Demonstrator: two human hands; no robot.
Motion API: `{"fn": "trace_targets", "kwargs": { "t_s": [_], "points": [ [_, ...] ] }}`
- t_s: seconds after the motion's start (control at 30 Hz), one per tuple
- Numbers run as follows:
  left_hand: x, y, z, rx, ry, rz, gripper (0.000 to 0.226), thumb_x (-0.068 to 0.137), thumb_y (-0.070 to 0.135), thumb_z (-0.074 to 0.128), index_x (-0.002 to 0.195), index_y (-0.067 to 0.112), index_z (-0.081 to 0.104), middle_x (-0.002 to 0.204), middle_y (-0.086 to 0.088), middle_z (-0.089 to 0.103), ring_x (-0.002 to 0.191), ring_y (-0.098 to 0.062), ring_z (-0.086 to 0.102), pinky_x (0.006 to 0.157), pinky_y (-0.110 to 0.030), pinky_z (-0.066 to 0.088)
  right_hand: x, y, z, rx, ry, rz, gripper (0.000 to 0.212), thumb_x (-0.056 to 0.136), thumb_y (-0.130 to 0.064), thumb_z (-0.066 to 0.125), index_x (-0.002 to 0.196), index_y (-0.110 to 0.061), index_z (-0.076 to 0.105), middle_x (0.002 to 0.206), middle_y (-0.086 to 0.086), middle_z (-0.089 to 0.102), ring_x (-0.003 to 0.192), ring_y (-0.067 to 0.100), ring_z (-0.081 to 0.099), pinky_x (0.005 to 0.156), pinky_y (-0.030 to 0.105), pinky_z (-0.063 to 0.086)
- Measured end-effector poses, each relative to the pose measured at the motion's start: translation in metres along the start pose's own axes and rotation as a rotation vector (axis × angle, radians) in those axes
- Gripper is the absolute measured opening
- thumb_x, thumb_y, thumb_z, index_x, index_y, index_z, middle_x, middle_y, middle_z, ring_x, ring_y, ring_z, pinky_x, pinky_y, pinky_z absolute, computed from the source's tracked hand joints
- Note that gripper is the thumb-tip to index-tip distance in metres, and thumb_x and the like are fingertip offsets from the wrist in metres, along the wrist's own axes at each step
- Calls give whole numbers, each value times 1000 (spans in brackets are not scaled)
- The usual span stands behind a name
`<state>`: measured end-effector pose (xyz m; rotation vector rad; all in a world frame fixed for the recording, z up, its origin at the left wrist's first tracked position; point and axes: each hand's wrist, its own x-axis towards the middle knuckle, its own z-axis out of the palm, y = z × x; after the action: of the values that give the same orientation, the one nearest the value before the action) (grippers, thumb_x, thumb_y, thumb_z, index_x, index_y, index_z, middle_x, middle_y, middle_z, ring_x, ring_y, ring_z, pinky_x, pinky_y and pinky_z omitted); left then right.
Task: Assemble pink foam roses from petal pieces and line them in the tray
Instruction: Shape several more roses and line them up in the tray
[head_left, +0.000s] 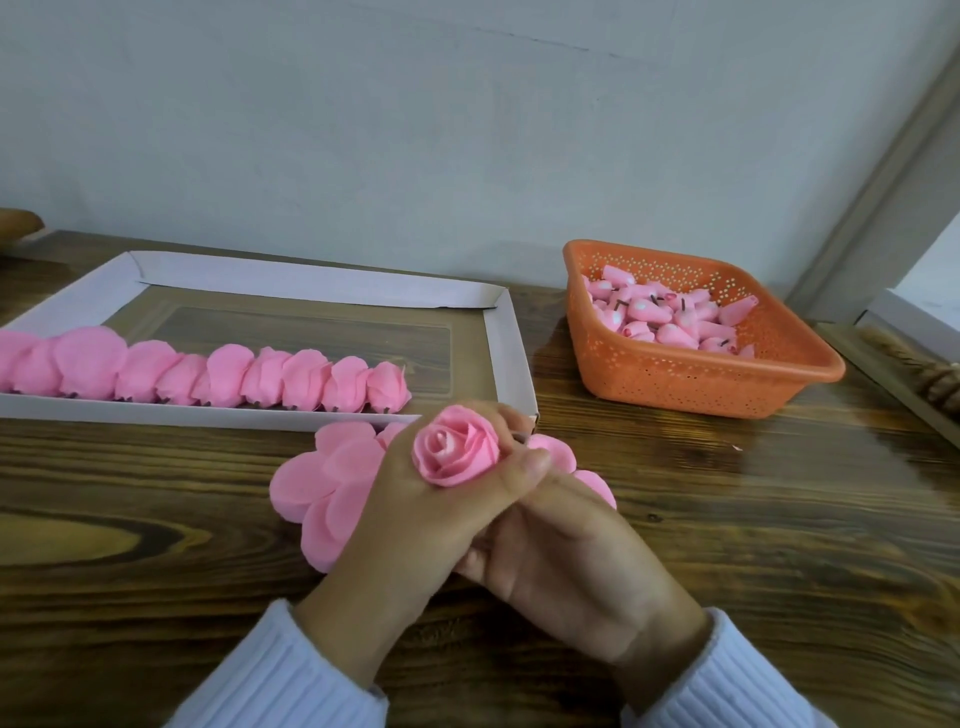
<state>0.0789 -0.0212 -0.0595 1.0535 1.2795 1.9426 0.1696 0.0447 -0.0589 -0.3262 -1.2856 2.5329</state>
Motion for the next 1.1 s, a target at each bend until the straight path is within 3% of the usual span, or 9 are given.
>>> {"fn": "trace_targets", "kwargs": {
  "t_s": [0.1, 0.2, 0.37, 0.47, 0.6, 0.77, 0.87, 0.97, 1.1],
  "points": [
    [-2, 5, 1, 63, -35, 72, 9, 65, 35, 72, 73, 33, 67, 94, 8, 71, 83, -7, 70, 58, -26, 55, 1, 0, 1, -28, -2, -32, 42, 83, -32, 59, 116, -6, 57, 104, 18, 47, 91, 22, 50, 76, 31, 41],
    [-3, 7, 2, 85, -50, 55, 18, 67, 41, 71, 83, 34, 73, 77, 3, 72, 52, -14, 61, 40, -26, 47, 2, 1, -2, -122, 65, -41, 43, 88, -42, 50, 110, -4, 52, 88, 18, 37, 70, 20, 45, 67, 31, 37],
    [0, 2, 0, -25, 39, 39, 11, 60, 36, 74, 69, 29, 71, 97, 6, 72, 93, -15, 70, 55, -21, 51, 0, 2, -1, -91, 48, -90, 63, 81, -31, 61, 131, 5, 46, 114, 24, 42, 101, 35, 40, 88, 47, 31],
    [2, 2, 0, -35, 13, 31, 10, 59, 35, 75, 66, 30, 69, 97, 6, 72, 92, -12, 70, 58, -25, 54, 0, 0, -2, -64, 35, -102, 63, 84, -26, 58, 133, 9, 40, 115, 23, 39, 97, 33, 41, 85, 43, 33],
    [0, 4, 4, -62, -48, 47, 7, 65, 32, 72, 71, 32, 73, 92, 9, 73, 60, 1, 65, 45, -9, 43, 5, 6, -5, -132, 100, -91, 38, 92, -30, 47, 113, 0, 58, 111, 18, 42, 102, 32, 35, 83, 45, 30],
    [2, -2, -1, -43, 5, -37, 15, 58, 39, 74, 67, 27, 70, 95, 7, 72, 90, -14, 70, 57, -29, 54, 2, 1, -5, -39, -13, -75, 55, 84, -29, 62, 133, -5, 52, 122, 20, 38, 110, 33, 31, 94, 49, 21],
    [3, 0, -2, -16, -48, 22, 15, 59, 32, 76, 66, 27, 64, 96, 5, 71, 92, -10, 69, 66, -30, 56, 2, 0, -6, -8, -57, -86, 60, 77, -32, 76, 126, -5, 54, 120, 18, 43, 111, 33, 32, 91, 45, 29],
    [2, 0, -1, 33, -92, 88, 13, 63, 28, 76, 74, 29, 69, 97, 7, 72, 92, -7, 68, 66, -22, 56, 2, 3, -5, -61, 2, -90, 28, 87, -32, 59, 110, -17, 66, 110, 5, 63, 105, 20, 56, 85, 36, 43],
    [2, -2, -2, 14, -64, 73, 11, 68, 32, 71, 78, 30, 74, 96, 7, 74, 90, -9, 70, 56, -19, 53, 1, 0, -1, -191, 117, -88, 31, 101, -23, 44, 115, -4, 64, 92, 15, 59, 78, 17, 57, 65, 27, 43]
  ]
}}
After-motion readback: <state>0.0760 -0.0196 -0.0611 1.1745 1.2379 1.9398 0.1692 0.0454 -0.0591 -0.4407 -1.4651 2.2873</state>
